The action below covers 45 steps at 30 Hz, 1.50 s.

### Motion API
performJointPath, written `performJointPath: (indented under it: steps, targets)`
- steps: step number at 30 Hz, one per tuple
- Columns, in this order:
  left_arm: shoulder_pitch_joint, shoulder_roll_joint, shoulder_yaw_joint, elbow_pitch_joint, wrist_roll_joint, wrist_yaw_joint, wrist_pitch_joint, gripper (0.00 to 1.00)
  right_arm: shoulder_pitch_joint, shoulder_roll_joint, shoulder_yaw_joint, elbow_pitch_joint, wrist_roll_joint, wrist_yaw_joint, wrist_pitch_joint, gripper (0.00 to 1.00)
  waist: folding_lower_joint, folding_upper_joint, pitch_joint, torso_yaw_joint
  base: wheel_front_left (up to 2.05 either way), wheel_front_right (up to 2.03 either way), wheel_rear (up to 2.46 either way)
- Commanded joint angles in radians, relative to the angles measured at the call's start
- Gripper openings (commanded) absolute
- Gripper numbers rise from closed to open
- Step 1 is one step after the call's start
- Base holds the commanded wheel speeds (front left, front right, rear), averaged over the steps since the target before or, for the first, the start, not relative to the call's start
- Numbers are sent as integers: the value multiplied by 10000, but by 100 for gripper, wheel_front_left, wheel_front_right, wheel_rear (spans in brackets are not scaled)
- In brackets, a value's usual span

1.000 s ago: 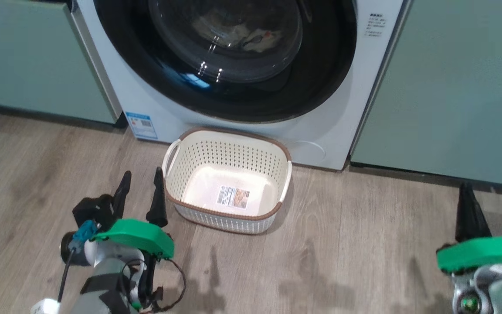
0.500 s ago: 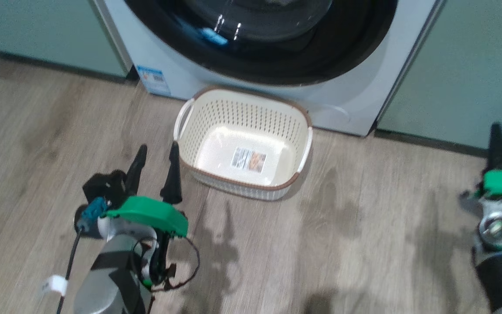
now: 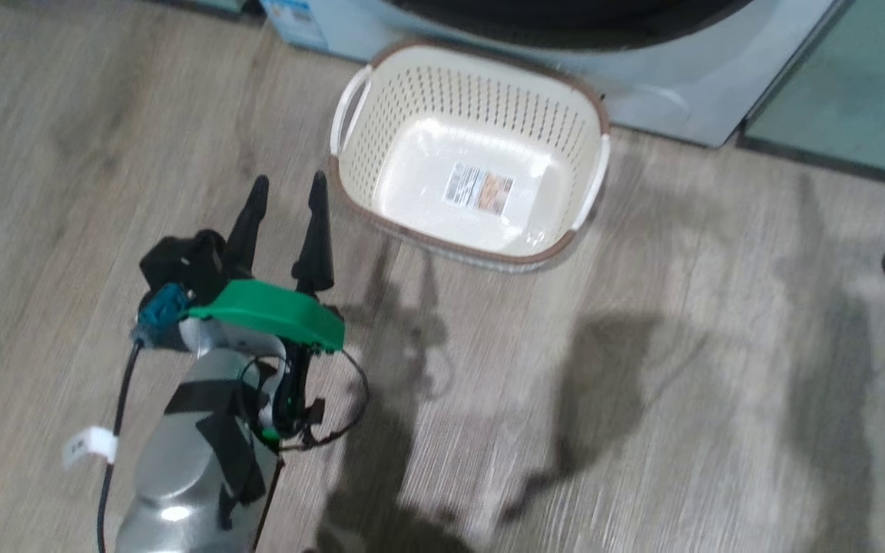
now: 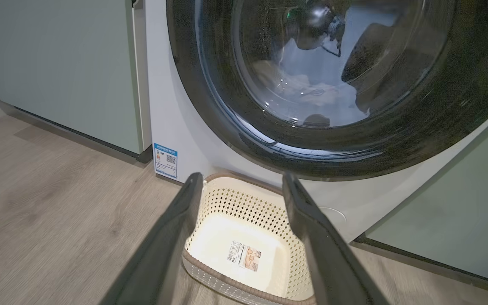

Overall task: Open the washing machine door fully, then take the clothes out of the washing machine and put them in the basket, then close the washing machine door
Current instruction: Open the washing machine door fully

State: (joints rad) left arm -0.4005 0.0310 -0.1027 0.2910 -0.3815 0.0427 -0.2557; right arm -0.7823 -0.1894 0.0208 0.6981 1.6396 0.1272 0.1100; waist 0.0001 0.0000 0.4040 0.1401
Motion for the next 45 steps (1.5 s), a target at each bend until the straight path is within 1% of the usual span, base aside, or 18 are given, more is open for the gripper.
performJointPath:
  steps: [1,4,7,10,12,18,31,45]
  targets:
    - [-337,193,243,-367,-102,24,-61,100,-655,-104,-164,-3,430,35,541,0,-1,0,597,259,0,0,0]
    - [-528,193,192,-413,-221,33,-61,100,-1394,-148,-574,544,932,35,1318,0,-1,0,1025,373,0,0,0]
    - [-731,193,95,-492,-350,60,-61,100,-2110,-220,-815,1033,1169,35,2024,0,-1,0,1455,507,0,0,0]
    - [-863,193,29,-542,-444,68,-61,100,-2541,-270,-920,1357,1207,35,2342,0,-1,0,1717,608,0,0,0]
    - [-1053,193,-42,-626,-576,103,-61,100,-3125,-314,-1050,1812,1235,35,2754,0,-1,0,2047,738,0,0,0]
    - [-1293,193,-133,-741,-701,131,-61,100,-4078,-234,-906,2453,942,35,3419,0,-1,0,2550,902,0,0,0]
    - [-1574,193,-298,-970,-956,242,-61,100,-5192,107,-913,2673,548,35,4098,0,-1,0,3149,1131,0,0,0]
    - [-1690,193,-274,-991,-1007,265,-61,100,-5679,534,-1088,1974,215,35,4578,0,-1,0,3503,1097,0,0,0]
